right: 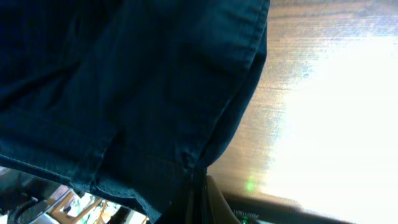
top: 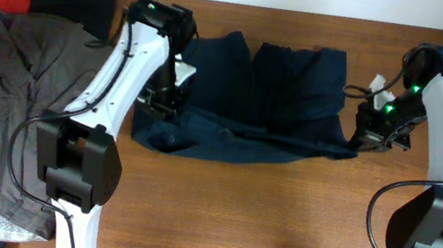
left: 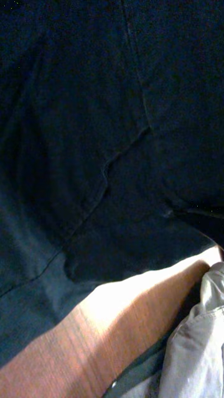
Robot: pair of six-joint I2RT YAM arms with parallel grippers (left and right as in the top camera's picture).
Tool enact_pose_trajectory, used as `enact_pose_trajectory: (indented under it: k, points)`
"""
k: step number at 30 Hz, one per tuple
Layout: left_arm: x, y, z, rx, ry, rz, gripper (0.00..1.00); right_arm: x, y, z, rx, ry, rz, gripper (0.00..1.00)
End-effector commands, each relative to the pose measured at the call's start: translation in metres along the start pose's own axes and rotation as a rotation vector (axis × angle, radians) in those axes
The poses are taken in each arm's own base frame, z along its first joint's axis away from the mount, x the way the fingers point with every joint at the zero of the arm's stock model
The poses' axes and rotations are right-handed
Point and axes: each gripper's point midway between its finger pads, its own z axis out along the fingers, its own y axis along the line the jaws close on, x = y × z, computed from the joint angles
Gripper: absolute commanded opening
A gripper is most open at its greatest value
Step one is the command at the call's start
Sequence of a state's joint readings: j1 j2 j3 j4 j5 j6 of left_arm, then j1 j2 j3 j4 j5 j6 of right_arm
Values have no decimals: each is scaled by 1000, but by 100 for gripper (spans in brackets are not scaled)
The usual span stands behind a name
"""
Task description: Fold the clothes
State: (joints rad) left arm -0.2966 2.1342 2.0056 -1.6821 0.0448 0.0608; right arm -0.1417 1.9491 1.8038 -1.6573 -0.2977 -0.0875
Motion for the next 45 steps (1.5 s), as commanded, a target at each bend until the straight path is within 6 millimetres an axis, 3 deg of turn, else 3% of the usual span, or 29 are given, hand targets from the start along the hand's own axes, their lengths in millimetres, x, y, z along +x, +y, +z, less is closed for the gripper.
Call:
enact_pose_trajectory:
  k: [1, 2, 3, 9, 14, 17, 20, 24, 27, 29, 34, 38, 41, 45]
  points:
    - [14, 5, 3, -40, 34, -12, 21, 9, -12, 7, 42, 28, -7, 17]
    - [17, 5, 7, -39, 50, -12, 28, 10, -11, 8, 35, 36, -21, 31]
    - [18, 4, 8, -35, 54, -12, 30, 11, -11, 8, 34, 37, -21, 37]
    - [19, -8, 3, -45, 36, 28, 46, 11, -11, 8, 35, 34, -23, 38]
    - [21, -24, -5, -57, 11, 73, 47, -2, -5, 7, -2, -19, -38, 38]
    - [24, -28, -28, -59, -74, 73, 49, -12, 1, 7, -36, -63, -51, 38]
    - [30, -31, -71, -60, -228, 76, 61, -20, 5, 6, -58, -96, -62, 38]
    - [37, -31, -143, -82, -514, 80, 65, -31, 9, 4, -80, -143, -75, 38]
    - [22, -30, -186, -106, -742, 74, 72, -35, 15, 5, -86, -156, -95, 38]
    - [7, -30, -201, -112, -827, 72, 74, -33, 23, 10, -83, -143, -103, 38]
    - [-39, -30, -195, -128, -865, 98, 77, -31, 36, 44, -46, -98, -65, 37]
    - [-73, -23, -171, -133, -827, 87, 78, -26, 41, 78, -11, -64, -43, 37]
    - [-90, -11, -151, -135, -785, 65, 78, -24, 32, 97, 42, -57, 5, 37]
    - [-104, 6, -133, -141, -747, 40, 78, -22, 2, 122, 143, -74, 148, 33]
